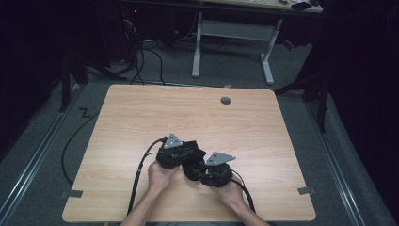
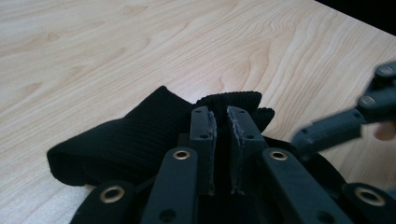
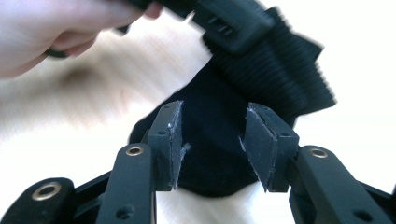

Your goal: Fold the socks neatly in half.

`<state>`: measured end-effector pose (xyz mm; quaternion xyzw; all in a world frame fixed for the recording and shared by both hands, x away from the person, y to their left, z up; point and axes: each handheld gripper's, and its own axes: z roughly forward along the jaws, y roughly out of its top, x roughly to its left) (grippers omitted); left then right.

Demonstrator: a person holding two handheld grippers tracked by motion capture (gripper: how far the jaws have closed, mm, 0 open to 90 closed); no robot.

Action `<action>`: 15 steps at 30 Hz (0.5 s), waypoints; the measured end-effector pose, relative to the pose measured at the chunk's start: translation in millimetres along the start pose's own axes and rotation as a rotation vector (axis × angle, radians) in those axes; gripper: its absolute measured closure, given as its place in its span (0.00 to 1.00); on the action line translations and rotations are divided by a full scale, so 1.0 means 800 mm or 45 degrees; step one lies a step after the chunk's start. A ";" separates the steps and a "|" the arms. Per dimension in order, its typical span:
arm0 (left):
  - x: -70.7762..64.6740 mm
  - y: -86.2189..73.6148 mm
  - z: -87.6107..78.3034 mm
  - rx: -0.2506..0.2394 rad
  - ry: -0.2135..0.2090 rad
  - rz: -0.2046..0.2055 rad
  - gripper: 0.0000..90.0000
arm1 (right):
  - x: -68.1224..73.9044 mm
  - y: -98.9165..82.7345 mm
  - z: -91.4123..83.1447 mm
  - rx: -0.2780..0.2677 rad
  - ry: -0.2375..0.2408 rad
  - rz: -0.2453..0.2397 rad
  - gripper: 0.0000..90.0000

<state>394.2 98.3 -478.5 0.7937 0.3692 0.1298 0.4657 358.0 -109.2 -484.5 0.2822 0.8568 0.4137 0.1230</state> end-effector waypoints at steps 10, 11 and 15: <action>-0.011 0.002 -0.012 -0.032 -0.011 0.018 0.91 | 0.005 -0.006 0.032 0.073 -0.078 -0.036 0.64; -0.013 0.002 -0.013 -0.034 -0.013 0.022 0.91 | 0.002 -0.006 0.034 0.060 -0.088 -0.027 0.64; -0.018 -0.006 -0.016 -0.044 -0.012 0.012 0.90 | 0.001 -0.005 0.039 0.035 -0.112 -0.014 0.65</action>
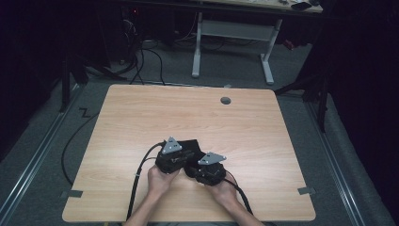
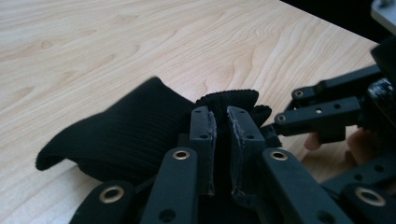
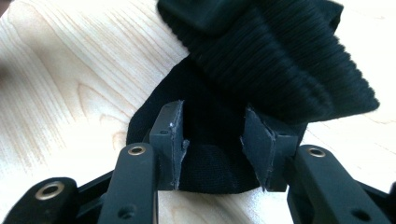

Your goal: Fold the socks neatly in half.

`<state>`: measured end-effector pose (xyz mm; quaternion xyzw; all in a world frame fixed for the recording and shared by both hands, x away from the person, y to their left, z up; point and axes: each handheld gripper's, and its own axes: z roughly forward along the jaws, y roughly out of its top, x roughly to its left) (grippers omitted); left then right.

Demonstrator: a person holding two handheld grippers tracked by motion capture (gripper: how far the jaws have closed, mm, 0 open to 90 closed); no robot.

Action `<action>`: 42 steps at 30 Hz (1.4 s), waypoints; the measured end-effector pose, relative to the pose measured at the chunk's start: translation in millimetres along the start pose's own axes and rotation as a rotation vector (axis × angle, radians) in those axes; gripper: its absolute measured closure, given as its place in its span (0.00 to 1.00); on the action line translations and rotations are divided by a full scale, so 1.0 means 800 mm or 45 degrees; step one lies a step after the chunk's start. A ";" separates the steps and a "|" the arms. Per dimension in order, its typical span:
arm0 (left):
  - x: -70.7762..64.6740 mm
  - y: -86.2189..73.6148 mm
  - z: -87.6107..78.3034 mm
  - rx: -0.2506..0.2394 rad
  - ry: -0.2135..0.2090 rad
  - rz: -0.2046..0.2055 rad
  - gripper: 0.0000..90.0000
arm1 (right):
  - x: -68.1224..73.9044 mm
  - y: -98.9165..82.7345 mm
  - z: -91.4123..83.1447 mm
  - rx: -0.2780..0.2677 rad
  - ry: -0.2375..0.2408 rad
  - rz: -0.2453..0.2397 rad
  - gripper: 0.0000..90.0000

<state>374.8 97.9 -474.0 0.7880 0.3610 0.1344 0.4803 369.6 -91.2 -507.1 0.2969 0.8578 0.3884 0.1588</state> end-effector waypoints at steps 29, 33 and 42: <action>-0.006 -0.018 -0.018 0.046 -0.015 -0.040 0.64 | -0.031 0.022 -0.066 -0.119 0.052 0.049 0.80; -0.010 -0.023 -0.020 0.086 0.041 -0.042 0.62 | -0.035 0.032 -0.047 -0.074 0.064 0.043 0.81; -0.010 -0.040 0.000 0.154 0.045 -0.042 0.63 | -0.026 0.012 -0.019 0.047 0.115 0.014 0.78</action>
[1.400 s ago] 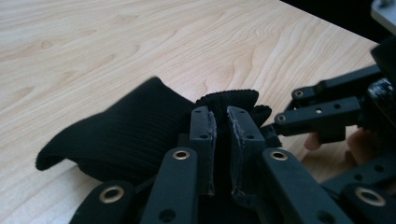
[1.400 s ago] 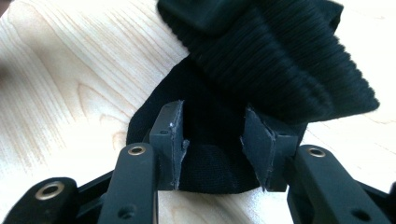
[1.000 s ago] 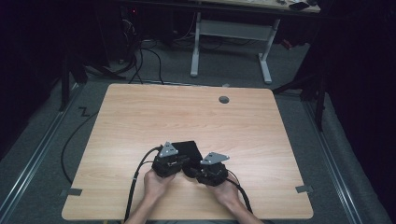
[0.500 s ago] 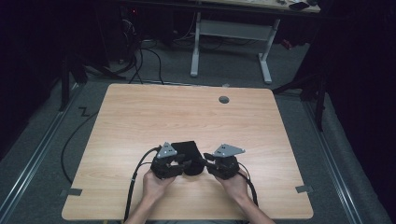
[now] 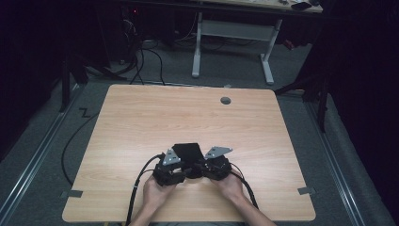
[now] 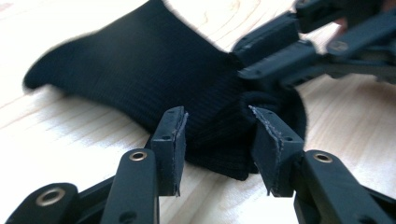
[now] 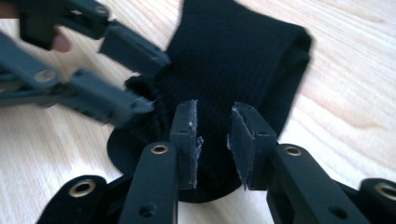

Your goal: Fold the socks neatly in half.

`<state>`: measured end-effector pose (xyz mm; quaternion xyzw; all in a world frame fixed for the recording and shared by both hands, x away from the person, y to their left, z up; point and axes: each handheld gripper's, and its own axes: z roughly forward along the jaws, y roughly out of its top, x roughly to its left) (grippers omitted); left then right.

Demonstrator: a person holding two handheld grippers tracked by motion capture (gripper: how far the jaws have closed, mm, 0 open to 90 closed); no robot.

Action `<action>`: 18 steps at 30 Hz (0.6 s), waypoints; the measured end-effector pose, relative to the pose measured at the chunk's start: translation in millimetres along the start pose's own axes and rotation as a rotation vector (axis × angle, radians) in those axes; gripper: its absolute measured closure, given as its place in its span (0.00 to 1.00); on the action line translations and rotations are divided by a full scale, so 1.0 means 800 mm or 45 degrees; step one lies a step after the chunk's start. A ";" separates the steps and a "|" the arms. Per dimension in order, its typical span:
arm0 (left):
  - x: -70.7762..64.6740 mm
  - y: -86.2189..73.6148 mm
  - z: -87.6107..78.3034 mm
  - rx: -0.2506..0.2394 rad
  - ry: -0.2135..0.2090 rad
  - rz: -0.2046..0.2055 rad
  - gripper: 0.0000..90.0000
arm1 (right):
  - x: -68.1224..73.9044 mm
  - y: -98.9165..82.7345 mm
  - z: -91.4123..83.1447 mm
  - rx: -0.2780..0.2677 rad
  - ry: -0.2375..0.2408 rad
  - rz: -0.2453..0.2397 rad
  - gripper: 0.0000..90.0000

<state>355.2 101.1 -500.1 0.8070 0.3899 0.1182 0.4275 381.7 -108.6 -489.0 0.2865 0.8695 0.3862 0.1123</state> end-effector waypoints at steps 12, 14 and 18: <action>0.003 0.030 -0.011 -0.098 -0.012 -0.032 0.59 | 0.000 -0.007 0.002 0.006 -0.108 0.009 0.72; 0.007 0.037 -0.007 -0.087 0.005 -0.046 0.58 | 0.001 -0.007 0.002 0.005 -0.115 0.004 0.71; 0.015 0.044 0.009 -0.052 0.005 -0.103 0.56 | -0.001 -0.007 0.002 0.002 -0.116 0.008 0.69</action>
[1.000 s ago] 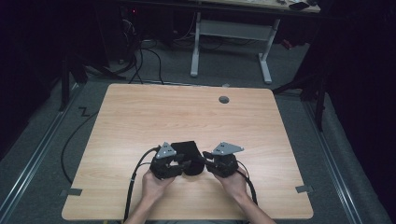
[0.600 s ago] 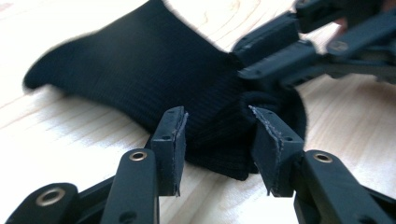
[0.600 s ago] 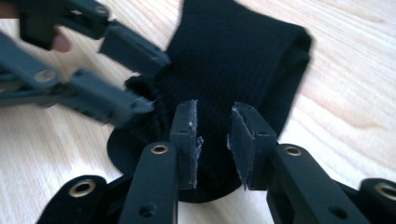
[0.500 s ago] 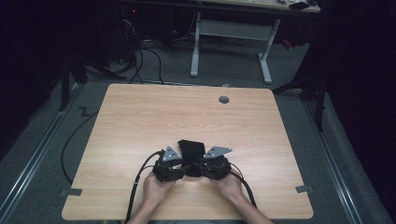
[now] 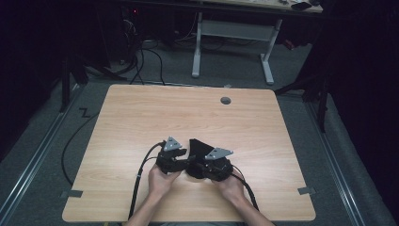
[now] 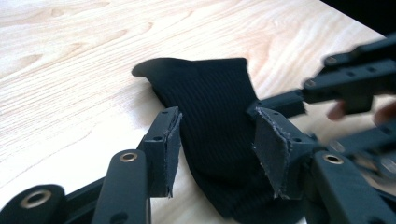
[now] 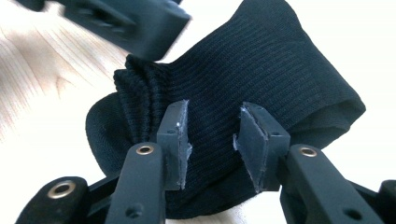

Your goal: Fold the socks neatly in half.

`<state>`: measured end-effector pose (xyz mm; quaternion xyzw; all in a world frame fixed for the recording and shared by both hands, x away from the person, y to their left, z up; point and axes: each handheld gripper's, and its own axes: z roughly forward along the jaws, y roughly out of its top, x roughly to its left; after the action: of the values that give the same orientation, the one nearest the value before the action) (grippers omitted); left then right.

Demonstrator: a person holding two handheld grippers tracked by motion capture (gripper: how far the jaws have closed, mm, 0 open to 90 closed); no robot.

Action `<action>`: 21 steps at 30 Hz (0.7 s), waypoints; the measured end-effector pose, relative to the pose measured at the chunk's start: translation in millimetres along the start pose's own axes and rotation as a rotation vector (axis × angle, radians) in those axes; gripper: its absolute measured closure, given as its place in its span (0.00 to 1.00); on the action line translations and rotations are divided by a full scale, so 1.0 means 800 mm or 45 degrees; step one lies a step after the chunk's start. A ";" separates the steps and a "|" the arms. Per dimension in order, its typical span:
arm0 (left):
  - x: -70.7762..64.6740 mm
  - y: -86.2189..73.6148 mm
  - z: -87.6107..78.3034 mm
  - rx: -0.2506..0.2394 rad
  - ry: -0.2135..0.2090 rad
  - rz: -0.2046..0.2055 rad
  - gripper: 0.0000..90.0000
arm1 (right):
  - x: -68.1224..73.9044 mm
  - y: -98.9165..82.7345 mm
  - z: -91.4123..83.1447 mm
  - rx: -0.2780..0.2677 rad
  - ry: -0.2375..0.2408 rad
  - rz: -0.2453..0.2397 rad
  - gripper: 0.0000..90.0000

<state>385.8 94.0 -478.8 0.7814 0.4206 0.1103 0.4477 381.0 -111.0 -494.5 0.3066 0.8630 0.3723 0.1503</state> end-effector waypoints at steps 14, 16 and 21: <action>-0.009 -0.029 -0.007 0.129 0.007 0.142 0.55 | -0.005 0.001 0.002 0.009 -0.004 0.024 0.61; -0.011 -0.027 -0.012 0.121 -0.006 0.154 0.53 | -0.006 0.001 0.000 0.014 -0.005 0.037 0.60; -0.002 -0.015 -0.026 0.073 0.041 0.130 0.52 | -0.009 0.009 -0.012 -0.048 -0.006 0.067 0.68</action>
<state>366.7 108.0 -476.3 0.8124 0.3901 0.1336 0.4122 384.8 -116.9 -482.3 0.3272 0.8471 0.3916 0.1482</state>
